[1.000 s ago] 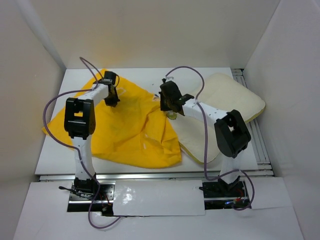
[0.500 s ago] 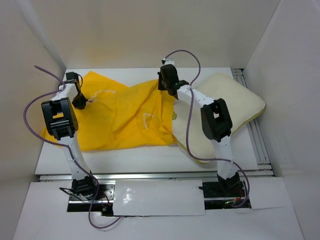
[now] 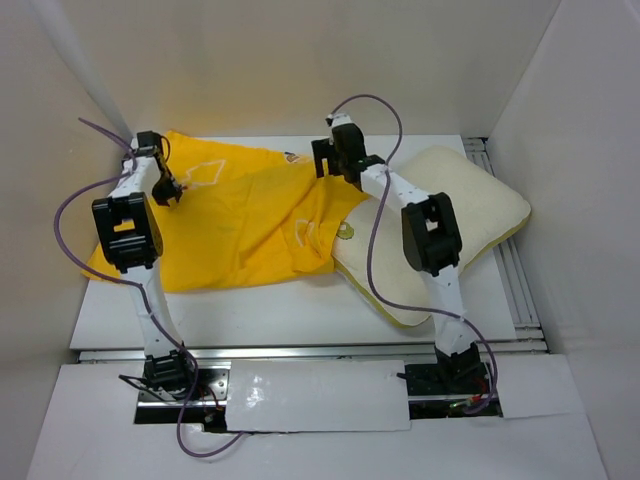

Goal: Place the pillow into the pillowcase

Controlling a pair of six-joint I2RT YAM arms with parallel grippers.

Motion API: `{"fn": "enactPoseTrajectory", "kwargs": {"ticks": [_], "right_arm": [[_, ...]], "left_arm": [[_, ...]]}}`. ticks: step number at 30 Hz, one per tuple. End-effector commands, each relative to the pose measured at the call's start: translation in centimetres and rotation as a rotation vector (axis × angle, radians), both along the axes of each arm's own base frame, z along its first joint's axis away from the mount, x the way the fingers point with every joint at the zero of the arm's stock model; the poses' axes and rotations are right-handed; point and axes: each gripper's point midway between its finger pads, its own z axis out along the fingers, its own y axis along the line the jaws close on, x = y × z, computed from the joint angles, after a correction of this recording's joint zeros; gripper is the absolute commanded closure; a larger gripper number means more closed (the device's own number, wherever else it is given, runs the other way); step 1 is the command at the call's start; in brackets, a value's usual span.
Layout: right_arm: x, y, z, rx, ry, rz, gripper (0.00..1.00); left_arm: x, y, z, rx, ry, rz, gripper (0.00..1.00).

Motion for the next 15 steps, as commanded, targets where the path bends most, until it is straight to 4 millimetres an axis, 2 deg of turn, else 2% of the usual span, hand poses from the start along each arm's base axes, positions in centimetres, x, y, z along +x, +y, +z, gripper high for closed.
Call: {"fn": "enactPoseTrajectory", "kwargs": {"ticks": [1, 2, 3, 4, 5, 6, 7, 8, 9, 11, 12, 13, 15], "right_arm": [[-5.6, 4.7, 9.5, -0.083, -0.16, 0.178, 0.06], [-7.1, 4.6, 12.0, -0.101, -0.192, 0.205, 0.06], [-8.8, 4.6, 11.6, -0.18, -0.175, 0.274, 0.06], [-11.5, 5.8, 9.6, -0.232, -0.129, 0.365, 0.08], [-13.2, 6.3, 9.5, -0.263, -0.115, 0.429, 0.08], [-16.2, 6.9, 9.9, -0.277, -0.079, 0.537, 0.08], [-19.0, 8.1, 8.6, -0.322, -0.054, 0.663, 0.08], [-20.7, 8.5, 8.3, -0.321, -0.035, 0.717, 0.08], [-23.1, 8.7, 8.3, -0.313, 0.001, 0.787, 0.06], [-26.3, 9.3, 6.8, -0.338, 0.058, 0.866, 0.06], [-27.7, 8.8, 6.1, -0.356, 0.105, 0.884, 0.06], [-28.3, 8.6, 5.2, -0.385, 0.124, 0.882, 0.01], [-30.1, 8.5, 3.3, -0.455, 0.161, 0.893, 0.01]], "left_arm": [[1.2, -2.6, 7.3, 0.022, -0.133, -0.099, 0.51], [1.2, -3.8, 8.2, 0.03, -0.138, -0.118, 0.41], [0.6, -4.7, 9.3, 0.036, -0.148, -0.142, 0.34], [0.4, -5.4, 9.8, 0.037, -0.156, -0.155, 0.26], [0.2, -6.3, 10.4, 0.037, -0.164, -0.171, 0.18], [-0.5, -7.8, 10.0, 0.031, -0.147, -0.198, 0.15], [-0.7, -9.2, 11.6, 0.003, -0.187, -0.234, 0.05], [-1.1, -10.3, 11.8, -0.019, -0.192, -0.248, 0.0], [-1.8, -12.0, 11.1, -0.038, -0.18, -0.284, 0.0], [-2.6, -13.6, 11.6, -0.044, -0.187, -0.3, 0.0], [-3.2, -15.0, 11.1, -0.039, -0.171, -0.327, 0.0], [-4.4, -15.7, 9.7, -0.046, -0.13, -0.326, 0.0], [-5.7, -16.8, 8.6, -0.058, -0.1, -0.32, 0.0]]}}
